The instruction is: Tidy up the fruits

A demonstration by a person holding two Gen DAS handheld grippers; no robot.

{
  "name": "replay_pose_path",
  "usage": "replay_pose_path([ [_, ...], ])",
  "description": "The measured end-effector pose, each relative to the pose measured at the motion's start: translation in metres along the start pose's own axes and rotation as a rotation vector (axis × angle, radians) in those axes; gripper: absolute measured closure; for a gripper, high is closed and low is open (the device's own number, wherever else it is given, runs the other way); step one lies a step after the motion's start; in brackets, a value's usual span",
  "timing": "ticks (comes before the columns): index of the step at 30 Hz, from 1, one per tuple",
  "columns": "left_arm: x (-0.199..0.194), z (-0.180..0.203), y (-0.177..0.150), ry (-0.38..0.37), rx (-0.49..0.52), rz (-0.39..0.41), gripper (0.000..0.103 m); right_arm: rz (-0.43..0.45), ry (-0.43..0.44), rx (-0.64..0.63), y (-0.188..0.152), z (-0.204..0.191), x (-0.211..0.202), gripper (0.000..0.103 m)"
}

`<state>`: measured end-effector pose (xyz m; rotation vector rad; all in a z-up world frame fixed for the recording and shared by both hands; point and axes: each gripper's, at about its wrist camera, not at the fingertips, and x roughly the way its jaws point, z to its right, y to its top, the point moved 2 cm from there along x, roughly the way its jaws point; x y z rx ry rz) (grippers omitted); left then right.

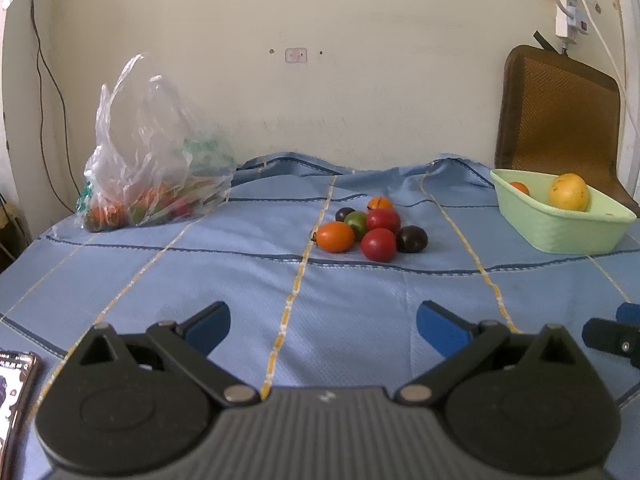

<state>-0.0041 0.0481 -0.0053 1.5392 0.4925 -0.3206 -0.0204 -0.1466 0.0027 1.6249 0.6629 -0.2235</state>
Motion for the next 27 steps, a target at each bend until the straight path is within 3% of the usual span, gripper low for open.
replay_pose_path([
  [27, 0.0093, 0.0006, 0.0013, 0.027, 0.002, -0.064, 0.0, -0.009, 0.051, -0.009, 0.0002, 0.0014, 0.0, 0.04],
])
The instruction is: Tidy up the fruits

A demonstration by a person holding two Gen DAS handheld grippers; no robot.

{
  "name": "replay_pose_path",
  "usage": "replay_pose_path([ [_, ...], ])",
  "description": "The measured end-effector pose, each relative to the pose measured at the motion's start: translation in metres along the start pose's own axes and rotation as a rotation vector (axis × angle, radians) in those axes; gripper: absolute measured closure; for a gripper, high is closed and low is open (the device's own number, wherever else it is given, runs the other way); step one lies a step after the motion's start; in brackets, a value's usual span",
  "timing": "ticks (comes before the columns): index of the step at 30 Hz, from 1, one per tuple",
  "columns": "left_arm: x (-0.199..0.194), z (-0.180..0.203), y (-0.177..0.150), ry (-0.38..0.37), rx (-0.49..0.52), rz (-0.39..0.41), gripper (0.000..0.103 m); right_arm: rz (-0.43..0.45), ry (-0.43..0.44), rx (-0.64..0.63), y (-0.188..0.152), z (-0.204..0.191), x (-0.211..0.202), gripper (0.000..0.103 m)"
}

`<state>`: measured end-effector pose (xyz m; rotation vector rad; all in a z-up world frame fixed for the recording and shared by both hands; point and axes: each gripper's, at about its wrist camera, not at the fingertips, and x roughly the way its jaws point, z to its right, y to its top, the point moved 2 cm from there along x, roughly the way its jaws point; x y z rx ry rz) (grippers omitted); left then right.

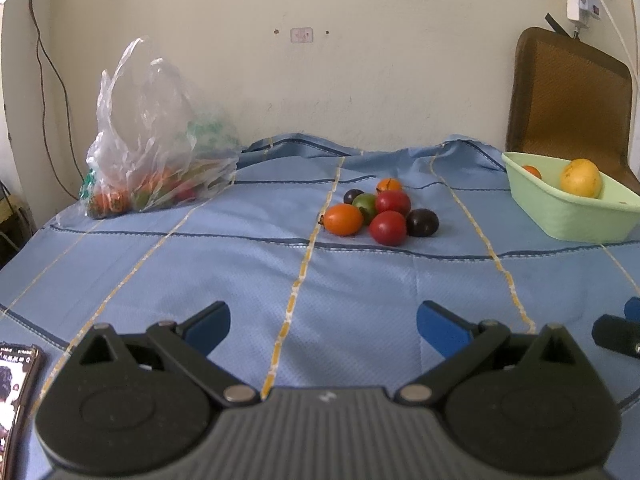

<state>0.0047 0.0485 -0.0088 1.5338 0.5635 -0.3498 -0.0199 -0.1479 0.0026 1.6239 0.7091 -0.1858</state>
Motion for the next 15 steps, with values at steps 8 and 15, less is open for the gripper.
replay_pose_path([
  [8, 0.002, -0.009, 0.0, -0.035, -0.045, -0.017, 0.0, -0.026, 0.021, -0.033, 0.001, -0.004, 0.005, 0.04],
  [15, 0.004, -0.019, -0.001, -0.101, -0.107, -0.022, 0.0, -0.08, 0.084, -0.058, 0.001, -0.008, 0.012, 0.04],
])
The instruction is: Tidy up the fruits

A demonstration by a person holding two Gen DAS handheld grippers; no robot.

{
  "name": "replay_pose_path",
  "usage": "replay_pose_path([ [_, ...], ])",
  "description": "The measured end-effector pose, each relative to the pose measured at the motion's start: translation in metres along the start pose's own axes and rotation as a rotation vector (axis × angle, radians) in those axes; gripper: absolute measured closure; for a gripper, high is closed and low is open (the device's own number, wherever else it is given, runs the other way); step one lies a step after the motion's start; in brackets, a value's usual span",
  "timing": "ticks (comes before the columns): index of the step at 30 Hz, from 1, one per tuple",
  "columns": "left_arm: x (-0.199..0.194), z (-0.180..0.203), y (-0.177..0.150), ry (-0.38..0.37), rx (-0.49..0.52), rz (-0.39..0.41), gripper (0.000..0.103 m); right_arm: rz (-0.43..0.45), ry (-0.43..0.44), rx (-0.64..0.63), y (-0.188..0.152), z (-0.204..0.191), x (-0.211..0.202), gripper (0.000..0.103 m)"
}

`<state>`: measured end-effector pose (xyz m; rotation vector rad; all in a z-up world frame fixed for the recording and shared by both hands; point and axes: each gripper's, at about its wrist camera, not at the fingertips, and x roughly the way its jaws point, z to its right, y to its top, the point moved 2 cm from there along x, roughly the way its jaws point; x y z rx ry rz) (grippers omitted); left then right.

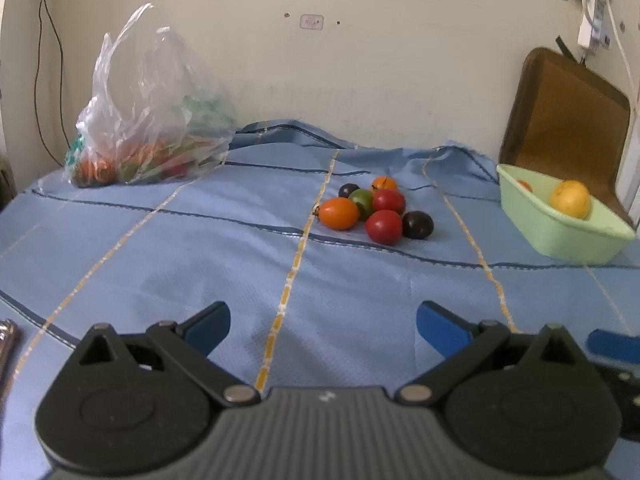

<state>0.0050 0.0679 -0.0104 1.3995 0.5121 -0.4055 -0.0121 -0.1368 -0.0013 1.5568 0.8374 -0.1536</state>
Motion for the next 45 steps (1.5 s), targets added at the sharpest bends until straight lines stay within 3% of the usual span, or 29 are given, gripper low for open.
replay_pose_path([
  [4, 0.0, -0.009, 0.004, -0.089, -0.054, 0.018, 0.002, -0.024, 0.047, -0.029, 0.01, 0.0, 0.009, 0.041],
  [10, 0.029, -0.025, 0.046, -0.149, -0.083, -0.016, 0.026, -0.002, 0.094, -0.129, 0.052, -0.006, 0.045, 0.047],
  [12, 0.049, -0.038, 0.064, -0.194, -0.133, -0.058, 0.041, 0.001, 0.092, -0.173, 0.065, -0.011, 0.062, 0.047],
  [16, 0.085, -0.054, 0.086, -0.309, -0.206, -0.137, 0.043, -0.034, 0.127, -0.246, 0.073, -0.029, 0.093, 0.047],
  [20, 0.11, -0.054, 0.093, -0.374, -0.209, -0.173, 0.043, -0.043, 0.169, -0.32, 0.068, -0.05, 0.109, 0.061],
  [23, 0.125, -0.051, 0.093, -0.429, -0.208, -0.211, 0.043, -0.08, 0.143, -0.307, 0.068, -0.055, 0.122, 0.063],
  [28, 0.13, -0.049, 0.089, -0.444, -0.198, -0.201, 0.045, -0.077, 0.137, -0.283, 0.078, -0.057, 0.131, 0.064],
  [32, 0.126, -0.051, 0.083, -0.4, -0.225, -0.175, 0.065, -0.119, 0.159, -0.222, 0.086, -0.058, 0.15, 0.064],
  [33, 0.123, -0.051, 0.081, -0.391, -0.237, -0.169, 0.064, -0.127, 0.153, -0.206, 0.087, -0.057, 0.155, 0.07],
  [35, 0.116, -0.052, 0.075, -0.39, -0.27, -0.158, 0.065, -0.128, 0.154, -0.17, 0.088, -0.055, 0.154, 0.071],
  [45, 0.065, -0.007, 0.044, -0.421, -0.288, -0.171, 0.065, -0.112, 0.191, -0.115, 0.055, -0.036, 0.08, 0.071],
])
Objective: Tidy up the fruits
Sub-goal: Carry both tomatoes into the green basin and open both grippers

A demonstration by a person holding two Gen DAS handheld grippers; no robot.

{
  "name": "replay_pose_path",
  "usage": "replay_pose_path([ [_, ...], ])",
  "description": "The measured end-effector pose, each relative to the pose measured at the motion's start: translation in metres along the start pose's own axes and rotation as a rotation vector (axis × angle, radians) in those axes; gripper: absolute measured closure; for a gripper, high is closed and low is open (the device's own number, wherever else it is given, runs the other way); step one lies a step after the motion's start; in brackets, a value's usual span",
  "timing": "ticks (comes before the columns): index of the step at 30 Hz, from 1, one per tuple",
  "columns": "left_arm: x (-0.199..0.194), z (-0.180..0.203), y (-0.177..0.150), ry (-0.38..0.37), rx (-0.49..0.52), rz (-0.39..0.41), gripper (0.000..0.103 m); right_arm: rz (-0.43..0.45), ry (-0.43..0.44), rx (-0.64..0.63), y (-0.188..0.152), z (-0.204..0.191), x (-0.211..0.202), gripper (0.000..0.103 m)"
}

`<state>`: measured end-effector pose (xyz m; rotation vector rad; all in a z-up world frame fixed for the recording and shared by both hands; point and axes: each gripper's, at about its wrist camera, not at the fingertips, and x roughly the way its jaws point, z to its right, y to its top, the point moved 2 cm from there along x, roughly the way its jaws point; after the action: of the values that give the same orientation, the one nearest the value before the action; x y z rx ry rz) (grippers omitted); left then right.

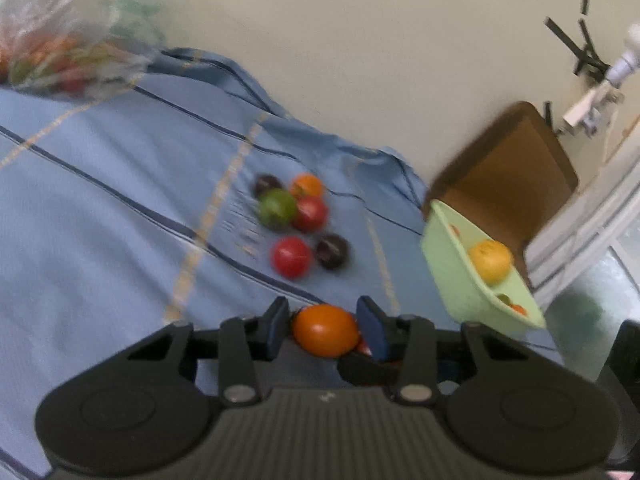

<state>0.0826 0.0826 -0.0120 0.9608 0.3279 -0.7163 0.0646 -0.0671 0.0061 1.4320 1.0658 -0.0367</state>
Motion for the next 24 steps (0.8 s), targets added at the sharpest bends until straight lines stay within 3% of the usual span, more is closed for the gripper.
replay_pose_path([
  [6, 0.021, 0.063, 0.017, -0.076, 0.081, -0.005, 0.065, 0.13, -0.104, 0.033, 0.004, 0.031, -0.048, 0.071],
  [11, 0.066, 0.121, 0.029, -0.141, 0.162, -0.025, 0.065, 0.212, -0.214, 0.057, 0.015, 0.068, -0.075, 0.071],
  [17, 0.114, 0.152, 0.026, -0.168, 0.158, -0.072, 0.067, 0.201, -0.343, 0.085, 0.012, 0.112, -0.078, 0.071],
  [22, 0.122, 0.157, 0.025, -0.142, 0.146, -0.061, 0.062, 0.182, -0.425, 0.114, 0.0, 0.138, -0.083, 0.07],
  [24, 0.117, 0.154, 0.025, -0.134, 0.147, -0.055, 0.06, 0.2, -0.459, 0.129, -0.005, 0.144, -0.09, 0.055],
])
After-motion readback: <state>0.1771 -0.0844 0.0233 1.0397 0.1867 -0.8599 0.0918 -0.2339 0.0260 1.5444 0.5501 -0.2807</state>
